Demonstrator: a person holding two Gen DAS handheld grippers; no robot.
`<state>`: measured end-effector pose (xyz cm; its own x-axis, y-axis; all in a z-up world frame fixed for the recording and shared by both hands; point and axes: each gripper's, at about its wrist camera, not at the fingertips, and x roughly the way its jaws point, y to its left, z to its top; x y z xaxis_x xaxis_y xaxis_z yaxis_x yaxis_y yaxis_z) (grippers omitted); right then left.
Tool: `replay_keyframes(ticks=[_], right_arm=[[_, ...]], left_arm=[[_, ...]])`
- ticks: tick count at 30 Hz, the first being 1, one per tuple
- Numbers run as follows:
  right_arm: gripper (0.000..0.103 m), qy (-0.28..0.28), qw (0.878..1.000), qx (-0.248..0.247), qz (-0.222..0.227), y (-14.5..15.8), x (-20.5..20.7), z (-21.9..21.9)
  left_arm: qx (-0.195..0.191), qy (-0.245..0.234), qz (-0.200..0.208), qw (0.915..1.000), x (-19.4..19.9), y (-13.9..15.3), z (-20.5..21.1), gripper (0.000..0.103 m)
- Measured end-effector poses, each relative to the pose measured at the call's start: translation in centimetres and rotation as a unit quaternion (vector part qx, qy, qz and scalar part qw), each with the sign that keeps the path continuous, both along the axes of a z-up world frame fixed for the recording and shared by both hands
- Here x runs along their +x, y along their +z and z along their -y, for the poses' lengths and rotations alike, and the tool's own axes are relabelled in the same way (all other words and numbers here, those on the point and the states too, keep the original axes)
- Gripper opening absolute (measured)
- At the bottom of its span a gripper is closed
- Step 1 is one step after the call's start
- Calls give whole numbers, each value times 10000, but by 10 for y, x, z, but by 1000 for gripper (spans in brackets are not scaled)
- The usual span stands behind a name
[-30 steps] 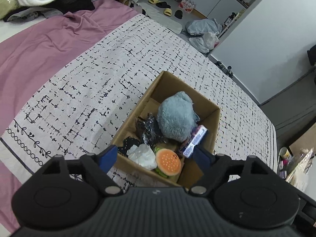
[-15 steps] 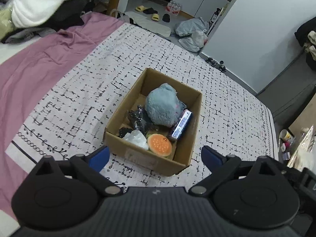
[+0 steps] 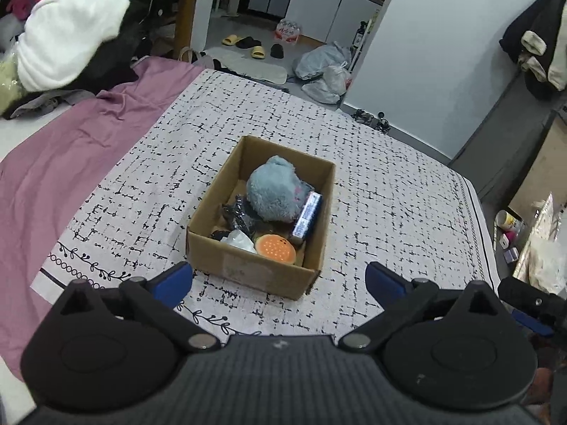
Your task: Organize soft objects
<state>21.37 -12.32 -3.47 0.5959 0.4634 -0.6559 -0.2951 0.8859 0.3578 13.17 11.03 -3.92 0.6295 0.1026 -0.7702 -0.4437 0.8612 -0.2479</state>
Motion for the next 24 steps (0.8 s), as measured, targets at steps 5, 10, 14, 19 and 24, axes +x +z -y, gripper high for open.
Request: replay_keyframes(ticks=[5,10,14,19,24], right_arm=[[103,54,9999,-54,126,8,-15,11],[103,144,9994,-189,252,22,-29,18],[103,248,9983,-376,359,31,-41,21],[103,264,9972,-397,572,40,-56,29],[103,278,9968,-342,667,43,-68,35]], left_arm=[[172,-123,102,9997,-10,8,12,103],[278,-243,221,9991,-20,21,21,103],[429,-368,336,9978,-31,34,30,103],[621,-517,482,9956,-47,46,41,103],[797,-651,550,9932,-58,49,53,103]])
